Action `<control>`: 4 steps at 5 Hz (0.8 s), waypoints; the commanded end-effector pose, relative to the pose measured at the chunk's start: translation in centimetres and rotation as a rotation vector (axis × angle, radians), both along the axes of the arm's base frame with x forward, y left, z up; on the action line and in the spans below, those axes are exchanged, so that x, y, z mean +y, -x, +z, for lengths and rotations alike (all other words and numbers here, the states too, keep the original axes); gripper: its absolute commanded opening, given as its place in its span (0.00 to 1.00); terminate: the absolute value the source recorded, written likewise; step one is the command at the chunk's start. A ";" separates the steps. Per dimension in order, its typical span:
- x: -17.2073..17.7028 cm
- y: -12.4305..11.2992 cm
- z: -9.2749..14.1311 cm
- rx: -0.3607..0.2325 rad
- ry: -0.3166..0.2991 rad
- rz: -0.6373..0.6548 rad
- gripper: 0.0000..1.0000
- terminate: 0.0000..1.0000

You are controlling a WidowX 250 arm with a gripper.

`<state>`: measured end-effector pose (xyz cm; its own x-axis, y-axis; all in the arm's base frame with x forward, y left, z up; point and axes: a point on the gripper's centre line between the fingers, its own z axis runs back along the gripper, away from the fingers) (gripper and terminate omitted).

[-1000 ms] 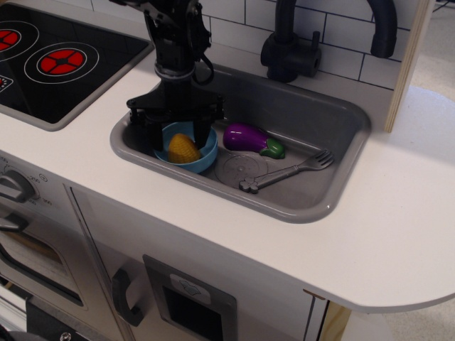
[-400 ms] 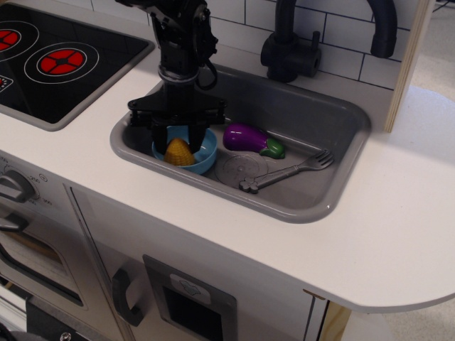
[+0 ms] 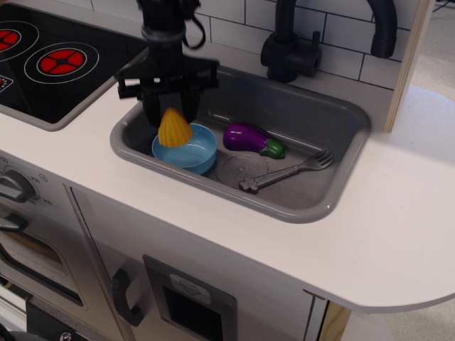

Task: Take corn out of bowl sink

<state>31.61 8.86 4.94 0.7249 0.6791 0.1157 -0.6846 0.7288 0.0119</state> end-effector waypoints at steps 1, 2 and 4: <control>-4.8 -0.4 2.9 -0.016 0.070 -0.099 0.00 0.00; -8.1 -0.3 1.5 -0.008 0.090 -0.131 0.00 0.00; -11.1 0.5 -2.1 -0.001 0.069 -0.128 0.00 0.00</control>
